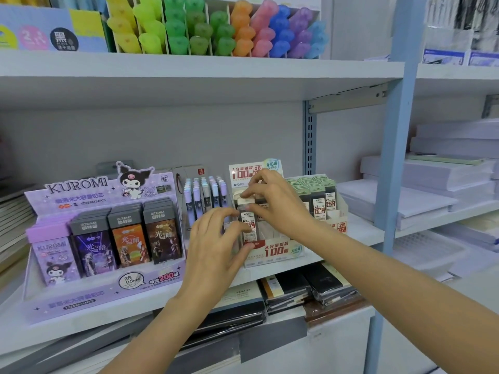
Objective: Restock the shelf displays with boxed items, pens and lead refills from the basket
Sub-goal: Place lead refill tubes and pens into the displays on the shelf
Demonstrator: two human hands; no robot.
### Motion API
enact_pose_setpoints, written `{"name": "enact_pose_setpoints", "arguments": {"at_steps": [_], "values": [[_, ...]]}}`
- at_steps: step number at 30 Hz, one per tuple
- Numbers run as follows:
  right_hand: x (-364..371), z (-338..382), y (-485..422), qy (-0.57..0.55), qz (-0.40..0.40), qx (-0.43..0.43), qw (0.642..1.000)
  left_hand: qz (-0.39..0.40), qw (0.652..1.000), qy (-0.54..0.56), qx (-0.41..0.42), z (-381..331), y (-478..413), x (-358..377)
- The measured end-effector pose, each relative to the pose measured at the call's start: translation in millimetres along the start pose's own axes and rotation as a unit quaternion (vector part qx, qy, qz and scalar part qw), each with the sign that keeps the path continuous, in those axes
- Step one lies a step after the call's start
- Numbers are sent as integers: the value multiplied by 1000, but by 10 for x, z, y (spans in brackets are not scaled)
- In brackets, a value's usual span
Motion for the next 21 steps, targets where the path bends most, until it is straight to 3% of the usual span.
{"name": "enact_pose_setpoints", "arguments": {"at_steps": [8, 16, 21], "values": [[-51, 2, 95, 9, -25, -45, 999, 31, 999, -21, -11, 38, 5, 27], [-262, -269, 162, 56, -80, -1, 995, 67, 996, -47, -20, 13, -20, 72], [-155, -298, 56, 93, -28, 4, 995, 98, 992, -83, -20, -9, -47, 128]]}}
Point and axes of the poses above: each hand's wrist, its own y-axis away from the middle knuckle, its own x-axis out of the palm, z = x × y, the point moved 6 cm from there along -y, towards the middle knuckle, and after that the axes turned 14 degrees about y, right-handed, at the moved point
